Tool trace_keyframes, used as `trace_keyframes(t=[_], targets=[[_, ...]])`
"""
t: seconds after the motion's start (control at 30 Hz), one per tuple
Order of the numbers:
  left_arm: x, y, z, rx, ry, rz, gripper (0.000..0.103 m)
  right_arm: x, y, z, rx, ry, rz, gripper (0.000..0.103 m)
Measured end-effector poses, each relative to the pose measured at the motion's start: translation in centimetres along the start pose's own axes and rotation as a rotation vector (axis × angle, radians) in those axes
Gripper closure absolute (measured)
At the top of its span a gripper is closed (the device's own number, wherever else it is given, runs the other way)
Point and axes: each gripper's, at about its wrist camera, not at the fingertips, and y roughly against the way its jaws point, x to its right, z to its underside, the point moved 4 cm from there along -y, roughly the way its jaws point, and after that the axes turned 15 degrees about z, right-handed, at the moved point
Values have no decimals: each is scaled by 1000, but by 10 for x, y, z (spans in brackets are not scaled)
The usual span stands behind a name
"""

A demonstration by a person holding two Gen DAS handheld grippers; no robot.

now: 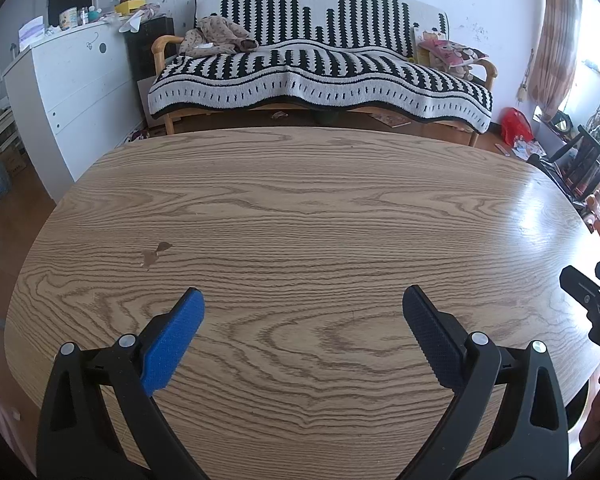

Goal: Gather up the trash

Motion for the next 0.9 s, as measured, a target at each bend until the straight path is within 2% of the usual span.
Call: trace_keyframes(t=[0.9], targets=[[-4, 1, 5, -8, 4, -8, 7, -2, -1, 3, 1, 4, -2, 7]])
